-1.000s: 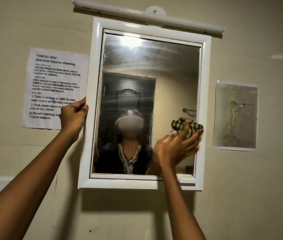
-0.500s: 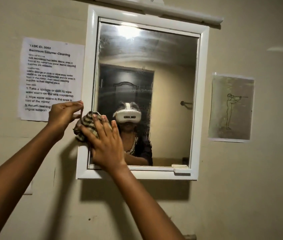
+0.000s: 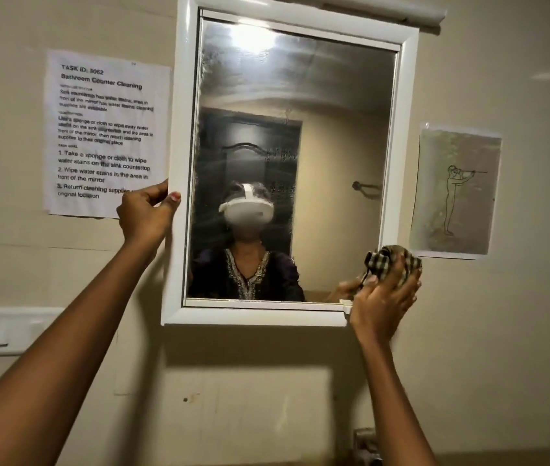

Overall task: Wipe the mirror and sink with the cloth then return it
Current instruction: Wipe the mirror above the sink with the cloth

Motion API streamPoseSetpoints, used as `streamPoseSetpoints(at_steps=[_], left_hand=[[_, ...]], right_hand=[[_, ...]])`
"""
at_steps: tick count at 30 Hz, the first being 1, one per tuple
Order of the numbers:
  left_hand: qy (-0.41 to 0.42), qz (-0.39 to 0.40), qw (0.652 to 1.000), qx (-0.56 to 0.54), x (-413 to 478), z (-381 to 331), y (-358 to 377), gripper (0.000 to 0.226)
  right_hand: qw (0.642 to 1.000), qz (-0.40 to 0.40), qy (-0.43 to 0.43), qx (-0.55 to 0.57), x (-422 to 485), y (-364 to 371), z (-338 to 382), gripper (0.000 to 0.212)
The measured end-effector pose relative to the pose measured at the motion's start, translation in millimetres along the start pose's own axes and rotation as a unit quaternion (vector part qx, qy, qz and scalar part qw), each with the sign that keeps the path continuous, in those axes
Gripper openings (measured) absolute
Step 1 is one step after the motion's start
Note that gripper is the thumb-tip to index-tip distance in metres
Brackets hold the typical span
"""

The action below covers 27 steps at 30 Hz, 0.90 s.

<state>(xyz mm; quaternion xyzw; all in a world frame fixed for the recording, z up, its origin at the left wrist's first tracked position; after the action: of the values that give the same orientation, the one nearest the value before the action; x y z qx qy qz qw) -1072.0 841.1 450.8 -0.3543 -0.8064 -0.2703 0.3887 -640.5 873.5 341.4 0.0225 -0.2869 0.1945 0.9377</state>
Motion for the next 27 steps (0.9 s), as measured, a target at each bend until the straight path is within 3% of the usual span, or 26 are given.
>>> streamPoseSetpoints(at_steps=[3, 8, 10, 12, 14, 19, 27], left_hand=[[0.003, 0.011, 1.0, 0.007, -1, -1, 0, 0.039], [0.004, 0.007, 1.0, 0.017, -4, -5, 1, 0.039], [0.006, 0.007, 1.0, 0.019, -4, -5, 2, 0.038], [0.011, 0.004, 1.0, 0.026, -4, -7, 3, 0.038], [0.017, 0.004, 0.999, 0.042, -5, -8, 3, 0.037], [0.018, -0.001, 0.998, 0.058, -7, -10, 3, 0.037], [0.008, -0.026, 0.997, 0.066, -6, -7, 2, 0.035]], right_hand=[[1.0, 0.005, -0.012, -0.017, -30, 10, 21, 0.06], [0.989, 0.068, -0.129, 0.011, -120, 39, 95, 0.067], [0.962, 0.145, -0.232, -0.018, -178, 63, 121, 0.067], [0.909, 0.198, -0.367, -0.027, -233, 76, 136, 0.07], [0.866, 0.223, -0.447, -0.026, -258, 78, 136, 0.069], [0.798, 0.191, -0.567, -0.07, -230, 66, 104, 0.057], [0.828, 0.056, -0.551, -0.091, -100, -2, 5, 0.06]])
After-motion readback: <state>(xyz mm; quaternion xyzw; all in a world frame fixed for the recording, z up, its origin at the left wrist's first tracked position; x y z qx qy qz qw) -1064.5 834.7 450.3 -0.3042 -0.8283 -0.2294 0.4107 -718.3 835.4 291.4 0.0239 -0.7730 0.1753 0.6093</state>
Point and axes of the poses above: each hand's wrist, its own x-axis towards the middle knuckle, its own y-axis out of the palm, z = x × y, the point moved 9 cm from there along x, towards the middle knuckle, and after that the axes turned 15 degrees about y, right-handed, at the moved point
